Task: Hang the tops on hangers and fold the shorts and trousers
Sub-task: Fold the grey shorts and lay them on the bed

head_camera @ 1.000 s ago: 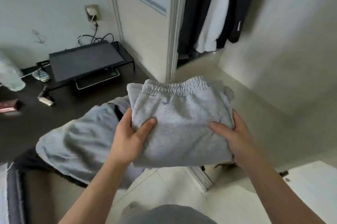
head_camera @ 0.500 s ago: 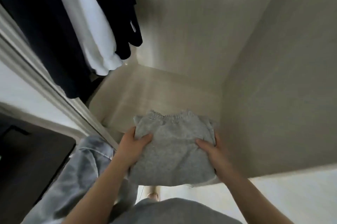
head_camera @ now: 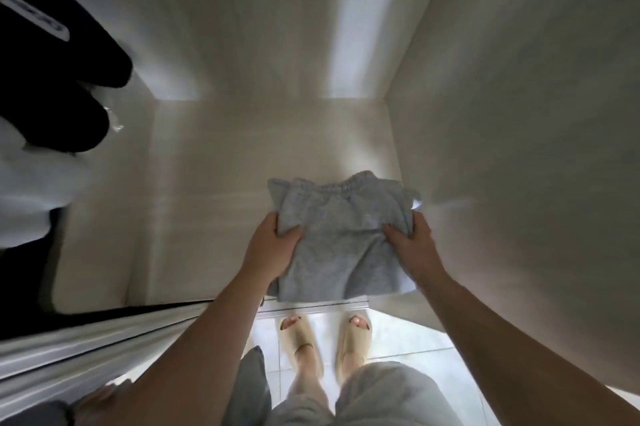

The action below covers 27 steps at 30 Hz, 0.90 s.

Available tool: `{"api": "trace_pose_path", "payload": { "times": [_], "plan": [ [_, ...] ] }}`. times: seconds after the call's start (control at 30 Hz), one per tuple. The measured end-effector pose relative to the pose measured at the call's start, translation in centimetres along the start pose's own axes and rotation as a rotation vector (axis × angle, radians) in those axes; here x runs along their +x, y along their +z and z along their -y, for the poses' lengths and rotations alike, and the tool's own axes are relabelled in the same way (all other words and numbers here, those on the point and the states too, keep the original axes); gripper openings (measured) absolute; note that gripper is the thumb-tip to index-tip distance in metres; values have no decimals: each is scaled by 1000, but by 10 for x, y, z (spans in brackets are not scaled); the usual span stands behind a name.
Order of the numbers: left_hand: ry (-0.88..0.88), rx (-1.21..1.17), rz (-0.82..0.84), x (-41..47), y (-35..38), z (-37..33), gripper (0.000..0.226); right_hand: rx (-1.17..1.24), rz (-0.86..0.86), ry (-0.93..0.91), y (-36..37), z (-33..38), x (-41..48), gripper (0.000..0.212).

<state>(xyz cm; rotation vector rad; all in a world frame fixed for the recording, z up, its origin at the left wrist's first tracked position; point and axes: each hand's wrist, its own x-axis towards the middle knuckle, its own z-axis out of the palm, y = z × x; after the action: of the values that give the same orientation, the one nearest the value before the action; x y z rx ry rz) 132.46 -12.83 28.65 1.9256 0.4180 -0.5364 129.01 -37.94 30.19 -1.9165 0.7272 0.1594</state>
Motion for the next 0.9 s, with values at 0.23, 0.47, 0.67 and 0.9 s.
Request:
{"api": "trace_pose_path", "payload": {
  "times": [0.23,0.47,0.67,0.9],
  "plan": [
    [107,570,-48,22,38,42,67,-801,173,-92,17,-54,15,81],
    [543,987,97,0,73,84,84,-1101,358,-353,37,-105,-6,98],
    [602,988,61,12,75,103,75,-1049,295,-413,53,-118,3,87],
    [641,987,30,50,78,84,66,-927,257,-395,54,-112,37,77]
  ]
}}
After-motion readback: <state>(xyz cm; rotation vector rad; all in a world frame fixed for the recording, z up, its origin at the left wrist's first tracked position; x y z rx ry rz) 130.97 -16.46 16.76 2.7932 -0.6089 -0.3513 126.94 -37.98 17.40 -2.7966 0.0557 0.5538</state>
